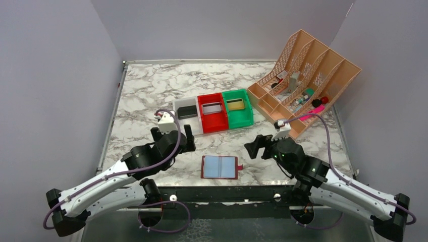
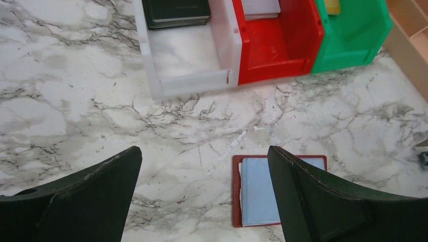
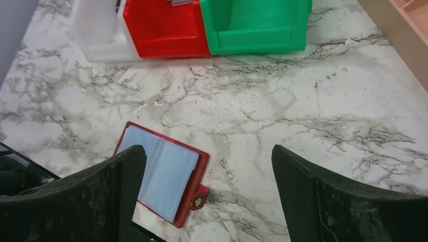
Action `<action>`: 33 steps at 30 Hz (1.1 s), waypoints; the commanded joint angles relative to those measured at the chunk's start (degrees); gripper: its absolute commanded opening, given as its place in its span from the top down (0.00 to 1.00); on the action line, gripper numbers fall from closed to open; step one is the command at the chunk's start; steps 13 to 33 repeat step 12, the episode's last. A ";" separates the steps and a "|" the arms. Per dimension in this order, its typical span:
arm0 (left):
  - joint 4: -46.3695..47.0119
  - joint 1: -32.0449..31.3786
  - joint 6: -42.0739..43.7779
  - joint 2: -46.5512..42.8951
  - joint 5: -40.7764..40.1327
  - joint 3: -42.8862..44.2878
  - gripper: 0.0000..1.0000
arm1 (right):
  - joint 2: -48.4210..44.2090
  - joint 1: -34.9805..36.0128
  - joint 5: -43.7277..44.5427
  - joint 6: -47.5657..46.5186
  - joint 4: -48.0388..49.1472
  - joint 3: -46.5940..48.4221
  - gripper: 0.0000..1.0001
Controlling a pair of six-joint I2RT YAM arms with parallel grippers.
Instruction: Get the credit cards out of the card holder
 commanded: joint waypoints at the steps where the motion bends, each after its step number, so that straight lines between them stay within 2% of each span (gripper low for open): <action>1: -3.65 0.04 0.73 -5.52 -6.09 -0.24 0.01 | -7.43 0.30 2.11 -3.01 1.02 -3.83 0.00; 7: -3.61 0.03 0.21 -7.13 -7.01 -1.20 0.01 | -13.99 0.30 3.74 -3.70 3.09 -6.64 0.00; 33: -3.71 0.10 0.61 -6.16 -7.50 -0.82 0.01 | -12.86 0.27 3.55 -3.39 3.98 -7.14 0.00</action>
